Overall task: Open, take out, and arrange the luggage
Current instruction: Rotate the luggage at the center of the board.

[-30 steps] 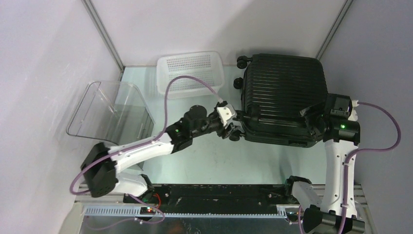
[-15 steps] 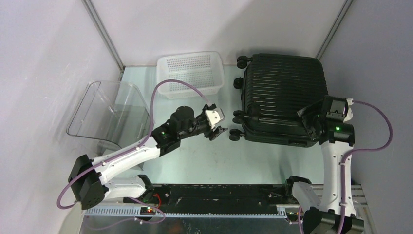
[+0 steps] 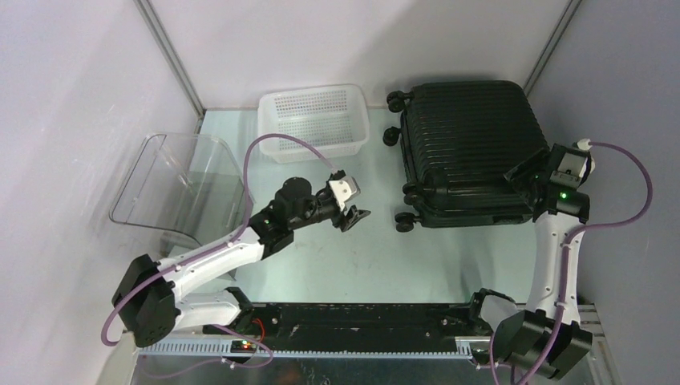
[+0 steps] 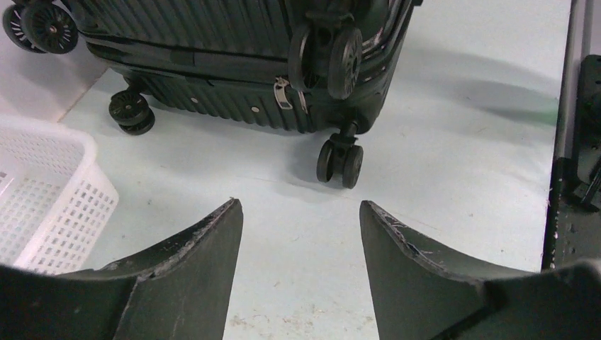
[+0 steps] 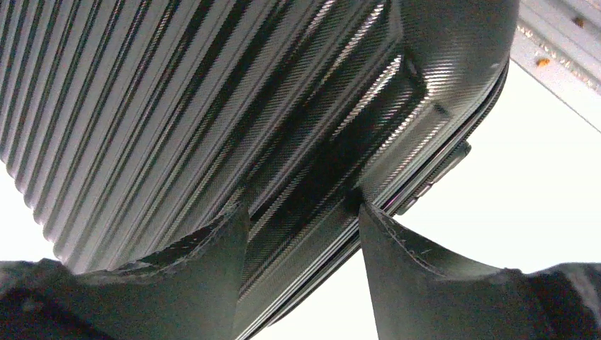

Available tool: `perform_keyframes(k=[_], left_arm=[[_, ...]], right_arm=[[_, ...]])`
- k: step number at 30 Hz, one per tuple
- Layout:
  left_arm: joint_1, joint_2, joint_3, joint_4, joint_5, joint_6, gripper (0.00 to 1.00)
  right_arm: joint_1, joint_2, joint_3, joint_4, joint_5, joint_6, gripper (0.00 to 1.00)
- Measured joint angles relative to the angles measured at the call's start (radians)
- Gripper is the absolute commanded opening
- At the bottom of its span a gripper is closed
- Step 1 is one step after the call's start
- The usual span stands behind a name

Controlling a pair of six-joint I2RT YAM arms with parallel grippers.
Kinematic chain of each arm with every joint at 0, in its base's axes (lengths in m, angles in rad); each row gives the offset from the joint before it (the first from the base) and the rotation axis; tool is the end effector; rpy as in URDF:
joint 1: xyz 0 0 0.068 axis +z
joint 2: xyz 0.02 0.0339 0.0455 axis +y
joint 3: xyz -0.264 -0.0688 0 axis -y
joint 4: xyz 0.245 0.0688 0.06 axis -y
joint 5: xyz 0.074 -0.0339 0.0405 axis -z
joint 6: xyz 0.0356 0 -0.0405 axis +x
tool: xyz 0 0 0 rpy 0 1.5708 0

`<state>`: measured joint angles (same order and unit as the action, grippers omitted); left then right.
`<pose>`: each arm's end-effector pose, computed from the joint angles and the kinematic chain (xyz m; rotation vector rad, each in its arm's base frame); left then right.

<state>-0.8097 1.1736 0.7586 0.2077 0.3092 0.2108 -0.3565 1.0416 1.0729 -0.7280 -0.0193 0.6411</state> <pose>0.1797 -0.2043 0.2909 1.0829 1.4665 -0.7023 0.2006 -0.0740 0.3387 1.0784 2.0011 0.1723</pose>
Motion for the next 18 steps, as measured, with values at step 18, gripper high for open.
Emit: perform_keyframes(k=[18], left_arm=[[-0.085,0.475,-0.079,0.768,-0.01,-0.092,0.6]], right_arm=[[0.18,-0.147,0.116,-0.13,-0.1,0.029,0.69]])
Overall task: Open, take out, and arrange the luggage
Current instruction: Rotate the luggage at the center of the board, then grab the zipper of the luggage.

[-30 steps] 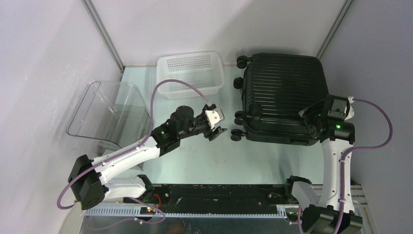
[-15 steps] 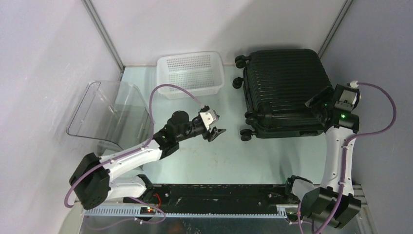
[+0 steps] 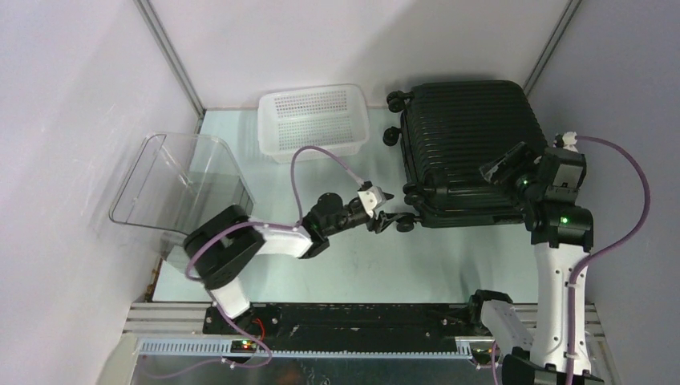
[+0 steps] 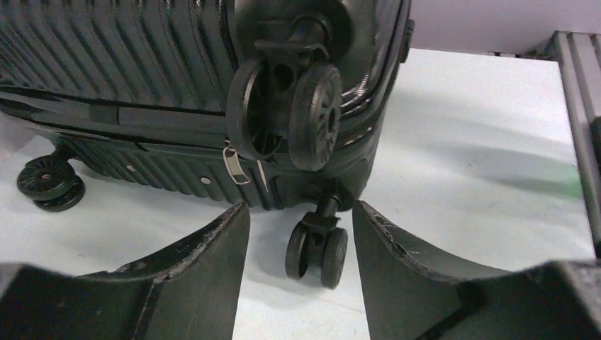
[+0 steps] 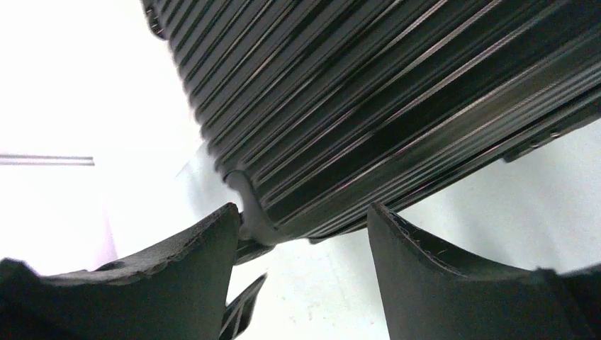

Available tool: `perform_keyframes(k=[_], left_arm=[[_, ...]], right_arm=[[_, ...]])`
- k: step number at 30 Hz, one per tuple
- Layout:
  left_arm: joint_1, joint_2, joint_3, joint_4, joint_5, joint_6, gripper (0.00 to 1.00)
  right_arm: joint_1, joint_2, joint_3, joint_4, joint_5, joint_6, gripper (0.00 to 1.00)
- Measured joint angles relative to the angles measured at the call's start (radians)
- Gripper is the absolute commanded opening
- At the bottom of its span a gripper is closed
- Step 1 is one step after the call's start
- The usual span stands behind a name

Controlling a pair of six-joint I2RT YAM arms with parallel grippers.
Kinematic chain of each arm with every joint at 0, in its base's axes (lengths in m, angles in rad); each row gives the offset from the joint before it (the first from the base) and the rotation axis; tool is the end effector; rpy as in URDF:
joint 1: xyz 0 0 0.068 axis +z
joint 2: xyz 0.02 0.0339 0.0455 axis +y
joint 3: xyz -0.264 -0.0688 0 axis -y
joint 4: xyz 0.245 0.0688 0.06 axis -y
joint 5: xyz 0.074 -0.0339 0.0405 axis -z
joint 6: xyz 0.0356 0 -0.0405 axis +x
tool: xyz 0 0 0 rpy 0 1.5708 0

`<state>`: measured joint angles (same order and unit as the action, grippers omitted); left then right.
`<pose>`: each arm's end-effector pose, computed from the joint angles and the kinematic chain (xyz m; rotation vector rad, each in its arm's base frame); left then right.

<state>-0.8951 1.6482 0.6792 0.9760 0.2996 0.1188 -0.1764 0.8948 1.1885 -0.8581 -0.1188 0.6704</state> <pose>0.2023 -0.2692 0.2095 0.9949 1.2878 -0.8379 0.1625 -0.0247 0.3893 0.8224 1.9968 0.4149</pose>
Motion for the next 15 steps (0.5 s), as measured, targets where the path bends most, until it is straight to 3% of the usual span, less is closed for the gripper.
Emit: perform_keyframes(k=[7,15], left_arm=[[-0.002,0.242,0.127,0.195,-0.02,-0.098,0.54],[-0.003,0.356,0.193,0.269,-0.025,-0.123,0.46]], right_arm=[[0.048,-0.024,0.0,0.005,-0.044,0.055,0.68],[0.061,-0.047,0.0,0.028,-0.081,0.106,0.67]])
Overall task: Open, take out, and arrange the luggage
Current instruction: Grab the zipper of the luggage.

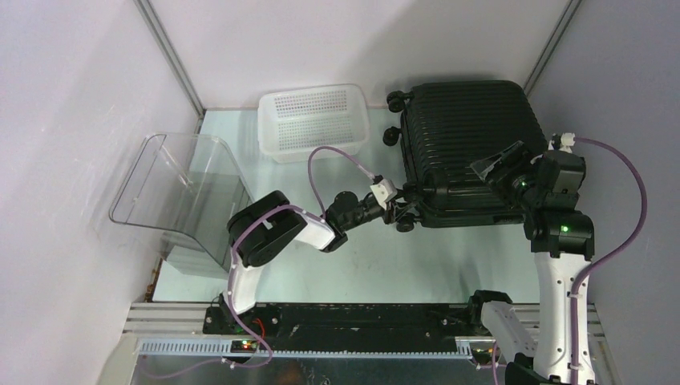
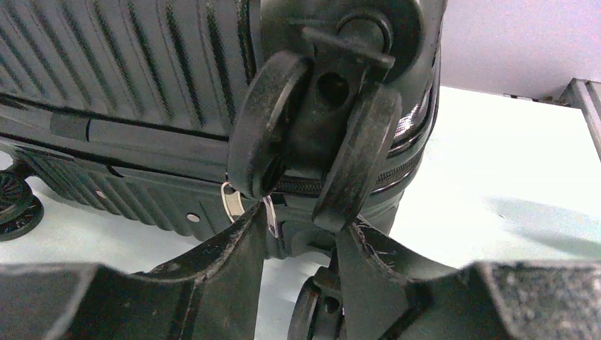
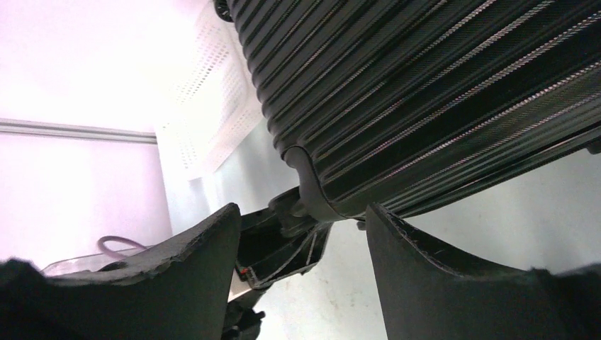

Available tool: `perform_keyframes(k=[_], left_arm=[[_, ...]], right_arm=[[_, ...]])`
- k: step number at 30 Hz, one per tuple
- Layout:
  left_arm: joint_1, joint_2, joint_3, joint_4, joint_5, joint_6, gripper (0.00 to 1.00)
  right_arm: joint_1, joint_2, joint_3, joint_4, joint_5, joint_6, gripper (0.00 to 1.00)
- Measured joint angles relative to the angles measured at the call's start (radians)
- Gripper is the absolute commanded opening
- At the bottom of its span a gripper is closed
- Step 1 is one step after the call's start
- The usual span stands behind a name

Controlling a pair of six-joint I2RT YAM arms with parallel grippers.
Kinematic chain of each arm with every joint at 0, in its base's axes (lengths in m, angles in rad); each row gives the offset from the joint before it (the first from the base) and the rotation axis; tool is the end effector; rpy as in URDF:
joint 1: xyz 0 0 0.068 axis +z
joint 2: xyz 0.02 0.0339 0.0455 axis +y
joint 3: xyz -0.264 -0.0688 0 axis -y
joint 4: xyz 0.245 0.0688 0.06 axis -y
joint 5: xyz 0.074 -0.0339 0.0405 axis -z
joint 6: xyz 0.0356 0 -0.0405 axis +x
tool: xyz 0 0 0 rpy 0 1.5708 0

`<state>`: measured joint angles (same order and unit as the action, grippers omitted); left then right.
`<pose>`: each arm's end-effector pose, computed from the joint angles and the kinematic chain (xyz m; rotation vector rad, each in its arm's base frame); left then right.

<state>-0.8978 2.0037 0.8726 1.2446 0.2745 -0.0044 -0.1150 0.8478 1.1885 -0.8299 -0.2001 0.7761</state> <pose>0.2399 -0.3164 0.1693 0.8650 1.2637 -0.9273 0.1521 -0.0104 0.3987 0.7918 1.9521 0.6095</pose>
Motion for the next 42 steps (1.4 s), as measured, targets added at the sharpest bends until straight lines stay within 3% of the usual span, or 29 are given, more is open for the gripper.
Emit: perform_keyframes(k=[15,22,29,36,39,42], left_arm=[[0.001,0.109,0.029,0.079,-0.002,-0.005,0.45],[0.001,0.12,0.052,0.077,-0.001,-0.024,0.37],[0.003,0.127,0.066,0.073,-0.009,-0.028,0.36],[0.006,0.136,0.077,0.077,0.0,-0.035,0.16],[0.008,0.137,0.084,0.078,-0.004,-0.044,0.02],[0.01,0.137,0.087,0.079,-0.012,-0.053,0.0]], right_arm=[[0.002,-0.012,0.0,0.047,-0.043,0.05,0.66],[0.003,-0.02,0.0,0.05,-0.051,0.07,0.65],[0.005,-0.015,0.035,0.05,-0.066,0.078,0.65],[0.025,-0.026,0.045,0.029,-0.065,0.074,0.65],[0.042,-0.026,0.045,0.016,-0.059,0.072,0.65],[0.069,-0.03,0.045,-0.006,-0.043,0.073,0.65]])
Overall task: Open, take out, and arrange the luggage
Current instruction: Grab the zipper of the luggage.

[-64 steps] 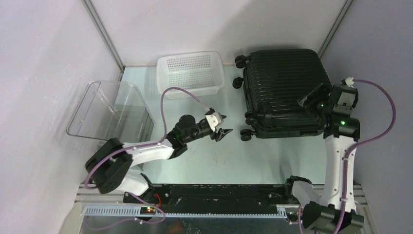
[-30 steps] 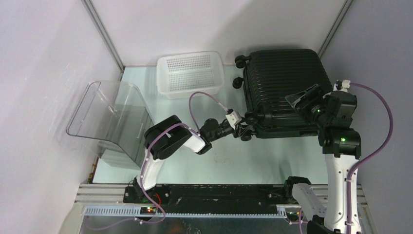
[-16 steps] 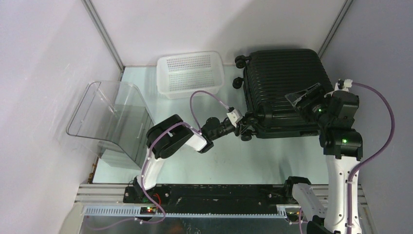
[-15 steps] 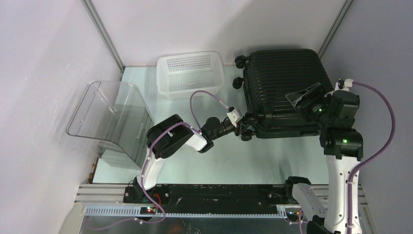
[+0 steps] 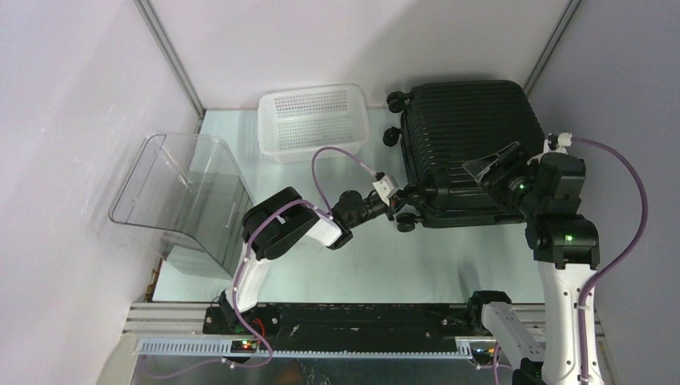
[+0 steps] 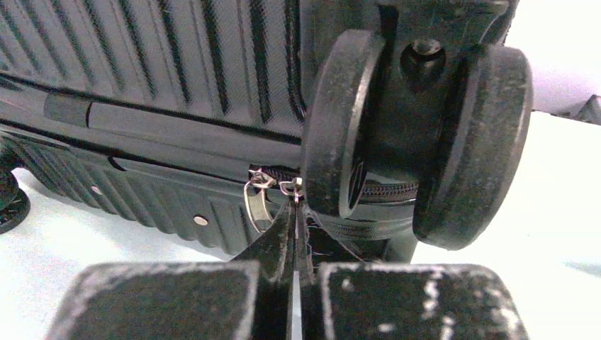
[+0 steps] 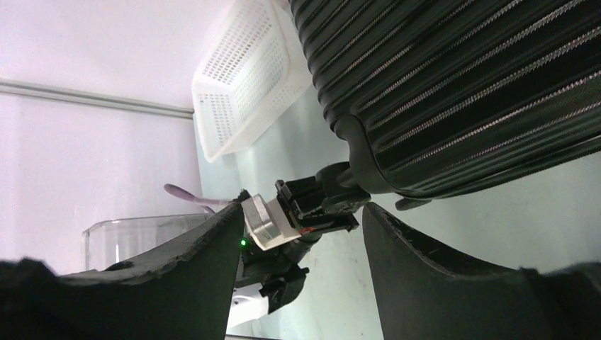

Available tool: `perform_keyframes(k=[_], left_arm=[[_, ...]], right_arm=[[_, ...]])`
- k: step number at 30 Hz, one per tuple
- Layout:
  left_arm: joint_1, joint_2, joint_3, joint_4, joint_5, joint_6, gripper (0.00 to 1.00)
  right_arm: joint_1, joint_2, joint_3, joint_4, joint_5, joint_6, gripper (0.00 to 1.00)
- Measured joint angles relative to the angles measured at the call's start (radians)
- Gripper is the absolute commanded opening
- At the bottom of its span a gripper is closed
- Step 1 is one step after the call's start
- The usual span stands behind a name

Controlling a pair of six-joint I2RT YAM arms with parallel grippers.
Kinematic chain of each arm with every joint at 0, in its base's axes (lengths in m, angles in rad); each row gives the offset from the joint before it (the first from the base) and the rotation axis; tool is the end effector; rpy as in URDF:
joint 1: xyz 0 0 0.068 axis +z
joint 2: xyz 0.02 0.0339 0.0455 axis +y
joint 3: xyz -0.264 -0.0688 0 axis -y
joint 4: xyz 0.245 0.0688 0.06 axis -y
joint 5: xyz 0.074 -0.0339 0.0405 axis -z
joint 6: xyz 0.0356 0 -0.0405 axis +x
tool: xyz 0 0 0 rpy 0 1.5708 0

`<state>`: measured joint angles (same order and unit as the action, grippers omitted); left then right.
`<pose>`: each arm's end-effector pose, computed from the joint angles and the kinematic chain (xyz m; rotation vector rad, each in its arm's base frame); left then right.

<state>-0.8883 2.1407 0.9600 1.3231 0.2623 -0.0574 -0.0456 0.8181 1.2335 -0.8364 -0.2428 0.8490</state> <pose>0.2567 -0.3305 0.1474 0.8080 1.2704 -0.9568 0.1388 0.0022 0.4156 0.7418 1.9215 0.7507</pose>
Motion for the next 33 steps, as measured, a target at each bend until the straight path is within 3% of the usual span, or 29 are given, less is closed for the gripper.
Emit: perform_keyframes(k=[18,33], left_arm=[[-0.029,-0.055,-0.1,0.068,-0.061,-0.058,0.0],[-0.111,-0.07,-0.132,0.092,-0.167,-0.074,0.0]], right_arm=[[0.347,0.065,-0.061,0.035,0.229,0.132,0.6],[0.438,0.252,-0.12,0.045,0.353,0.367,0.62]])
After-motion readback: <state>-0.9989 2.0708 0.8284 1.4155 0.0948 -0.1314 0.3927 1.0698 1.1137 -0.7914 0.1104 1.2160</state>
